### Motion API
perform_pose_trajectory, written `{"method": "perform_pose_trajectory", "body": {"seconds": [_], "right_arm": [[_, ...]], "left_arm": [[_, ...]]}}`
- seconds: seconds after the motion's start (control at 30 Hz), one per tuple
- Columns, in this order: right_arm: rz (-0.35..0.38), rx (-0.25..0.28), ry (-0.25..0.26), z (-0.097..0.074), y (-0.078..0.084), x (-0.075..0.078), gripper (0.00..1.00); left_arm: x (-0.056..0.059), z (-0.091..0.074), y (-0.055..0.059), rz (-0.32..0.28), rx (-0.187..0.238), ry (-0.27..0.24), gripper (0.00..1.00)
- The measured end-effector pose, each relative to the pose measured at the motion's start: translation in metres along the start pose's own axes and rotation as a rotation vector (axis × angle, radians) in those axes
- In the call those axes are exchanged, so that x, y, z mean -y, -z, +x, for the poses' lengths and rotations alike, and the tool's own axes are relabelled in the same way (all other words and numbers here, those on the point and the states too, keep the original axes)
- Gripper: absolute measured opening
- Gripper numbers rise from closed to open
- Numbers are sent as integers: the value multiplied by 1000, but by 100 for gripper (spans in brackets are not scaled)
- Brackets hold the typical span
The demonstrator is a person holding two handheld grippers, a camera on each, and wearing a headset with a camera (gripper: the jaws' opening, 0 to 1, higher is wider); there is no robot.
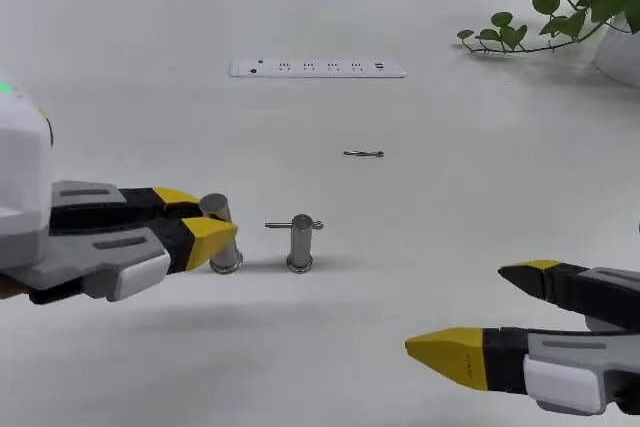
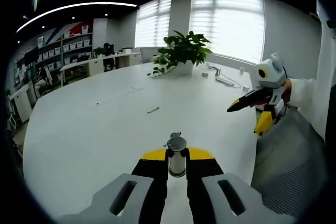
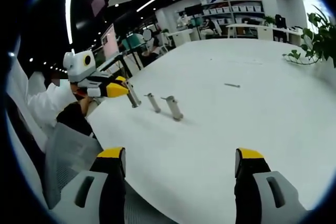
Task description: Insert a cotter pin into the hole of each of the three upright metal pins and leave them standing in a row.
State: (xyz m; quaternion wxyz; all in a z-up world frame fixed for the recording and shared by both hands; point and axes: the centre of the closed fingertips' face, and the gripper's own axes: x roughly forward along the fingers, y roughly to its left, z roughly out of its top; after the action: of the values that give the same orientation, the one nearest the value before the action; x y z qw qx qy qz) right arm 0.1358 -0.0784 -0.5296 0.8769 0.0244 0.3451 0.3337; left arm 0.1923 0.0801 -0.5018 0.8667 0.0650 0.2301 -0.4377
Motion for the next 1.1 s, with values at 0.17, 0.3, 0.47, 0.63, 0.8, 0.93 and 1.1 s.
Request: {"method": "perform_pose_trajectory", "body": {"seconds": [0.17, 0.3, 0.47, 0.63, 0.8, 0.93, 1.1], "right_arm": [[-1, 0, -5, 2, 0, -1, 84], [1, -6, -6, 3, 1, -1, 83], [2, -4, -7, 3, 1, -1, 84], [5, -6, -6, 4, 2, -1, 83], [5, -3, -6, 4, 1, 0, 83], [4, -4, -4, 4, 1, 1, 83], [5, -9, -5, 4, 2, 0, 83]], "left_arm": [[6, 10, 11, 9, -35, 11, 9], [8, 18, 21, 3, -74, 14, 9], [7, 26, 31, -7, -104, 6, 9], [5, 31, 37, 7, -130, -20, 9], [9, 36, 38, 20, -135, -15, 9], [11, 39, 39, 25, -137, -11, 9], [12, 42, 38, 36, -138, -4, 9]]}}
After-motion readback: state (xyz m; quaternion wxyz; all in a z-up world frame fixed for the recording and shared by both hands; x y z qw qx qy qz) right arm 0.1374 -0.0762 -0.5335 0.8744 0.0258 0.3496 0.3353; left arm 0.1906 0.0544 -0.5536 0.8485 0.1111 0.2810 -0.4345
